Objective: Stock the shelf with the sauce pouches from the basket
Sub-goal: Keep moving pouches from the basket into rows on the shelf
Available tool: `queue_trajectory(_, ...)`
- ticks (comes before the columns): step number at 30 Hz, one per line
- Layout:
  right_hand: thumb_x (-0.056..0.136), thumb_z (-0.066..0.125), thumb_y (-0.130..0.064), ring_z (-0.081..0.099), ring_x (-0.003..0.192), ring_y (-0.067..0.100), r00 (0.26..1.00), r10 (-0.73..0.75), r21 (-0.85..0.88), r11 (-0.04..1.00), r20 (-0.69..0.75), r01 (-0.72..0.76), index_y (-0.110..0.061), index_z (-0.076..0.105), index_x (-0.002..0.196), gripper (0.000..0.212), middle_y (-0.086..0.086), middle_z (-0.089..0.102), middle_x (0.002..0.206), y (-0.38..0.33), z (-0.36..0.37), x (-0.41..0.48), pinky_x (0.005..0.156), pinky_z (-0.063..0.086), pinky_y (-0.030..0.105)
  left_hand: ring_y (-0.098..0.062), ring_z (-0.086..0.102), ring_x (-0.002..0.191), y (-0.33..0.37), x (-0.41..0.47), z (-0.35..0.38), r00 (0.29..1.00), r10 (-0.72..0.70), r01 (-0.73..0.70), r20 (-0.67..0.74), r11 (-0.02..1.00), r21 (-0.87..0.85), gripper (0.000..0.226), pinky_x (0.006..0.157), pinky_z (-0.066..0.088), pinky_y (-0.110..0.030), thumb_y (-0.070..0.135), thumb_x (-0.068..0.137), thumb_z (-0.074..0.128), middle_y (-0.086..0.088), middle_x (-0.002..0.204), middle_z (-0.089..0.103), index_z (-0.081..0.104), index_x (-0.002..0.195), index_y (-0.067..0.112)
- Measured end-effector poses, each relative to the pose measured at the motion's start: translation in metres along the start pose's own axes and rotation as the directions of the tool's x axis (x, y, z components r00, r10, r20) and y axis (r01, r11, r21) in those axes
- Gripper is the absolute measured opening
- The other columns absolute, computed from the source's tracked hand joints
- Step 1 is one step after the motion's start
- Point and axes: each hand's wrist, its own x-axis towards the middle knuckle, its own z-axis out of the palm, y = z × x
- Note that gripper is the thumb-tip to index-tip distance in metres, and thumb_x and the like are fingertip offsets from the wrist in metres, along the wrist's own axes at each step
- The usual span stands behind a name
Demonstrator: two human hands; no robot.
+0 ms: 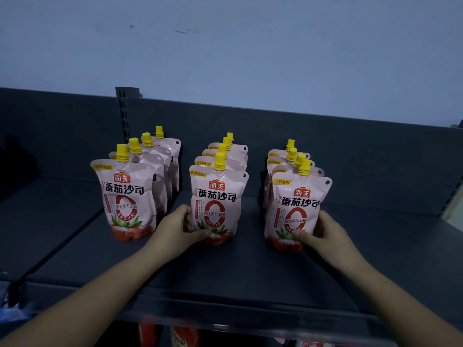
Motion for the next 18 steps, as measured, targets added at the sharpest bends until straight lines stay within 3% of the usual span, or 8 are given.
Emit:
queue_trajectory(6, 0.073, 0.078, -0.022, 0.06, 0.088, 0.003, 1.0, 0.01, -0.014, 1.0, -0.013, -0.01, -0.023, 0.046, 0.111, 0.05, -0.011, 0.062, 0.099, -0.003, -0.003, -0.008, 0.07, 0.046, 0.019, -0.001, 0.057, 0.083, 0.002, -0.008, 0.004, 0.998, -0.011, 0.011, -0.059, 1.0, -0.015, 0.039, 0.068, 0.044, -0.012, 0.019, 0.074, 0.078, 0.01, 0.093, 0.062, 0.052, 0.102, 0.022)
queue_trajectory(9, 0.072, 0.078, -0.019, 0.059, 0.09, 0.01, 0.998, -0.001, -0.009, 1.0, -0.063, 0.0, -0.02, 0.037, 0.126, 0.068, -0.01, 0.057, 0.097, -0.004, -0.006, -0.015, 0.075, 0.045, 0.025, -0.013, 0.061, 0.091, 0.001, -0.013, 0.006, 0.995, -0.035, 0.034, -0.095, 0.999, -0.012, 0.041, 0.082, 0.05, -0.026, 0.021, 0.073, 0.079, 0.002, 0.097, 0.064, 0.055, 0.105, 0.014)
queue_trajectory(11, 0.073, 0.077, -0.016, 0.055, 0.104, 0.015, 0.988, -0.036, -0.009, 0.999, -0.15, 0.035, -0.017, 0.032, 0.135, 0.077, -0.002, 0.054, 0.115, -0.005, -0.007, -0.02, 0.086, 0.044, 0.029, -0.019, 0.06, 0.094, -0.001, -0.019, 0.006, 0.989, -0.056, 0.056, -0.14, 0.998, -0.005, 0.04, 0.086, 0.048, -0.031, 0.021, 0.072, 0.079, -0.001, 0.097, 0.062, 0.055, 0.103, 0.009)
queue_trajectory(14, 0.076, 0.074, -0.014, 0.043, 0.114, 0.008, 0.933, -0.18, -0.058, 0.984, -0.313, 0.171, -0.015, 0.033, 0.137, 0.073, -0.001, 0.041, 0.131, -0.016, -0.009, -0.029, 0.095, 0.04, 0.028, -0.019, 0.056, 0.093, -0.005, -0.028, 0.002, 0.978, -0.075, 0.073, -0.195, 0.997, -0.019, 0.041, 0.084, 0.046, -0.029, 0.02, 0.073, 0.078, 0.001, 0.094, 0.056, 0.052, 0.103, 0.009)
queue_trajectory(18, 0.079, 0.07, -0.01, 0.047, 0.101, 0.006, 0.827, -0.452, -0.121, 0.891, -0.334, 0.438, -0.017, 0.046, 0.12, 0.048, -0.008, 0.044, 0.111, -0.041, 0.006, -0.039, 0.088, 0.04, 0.016, -0.017, 0.057, 0.085, -0.013, -0.045, -0.016, 0.97, -0.022, 0.029, -0.242, 0.999, 0.027, 0.028, 0.069, 0.043, -0.015, 0.017, 0.075, 0.077, -0.001, 0.089, 0.06, 0.057, 0.093, 0.011)
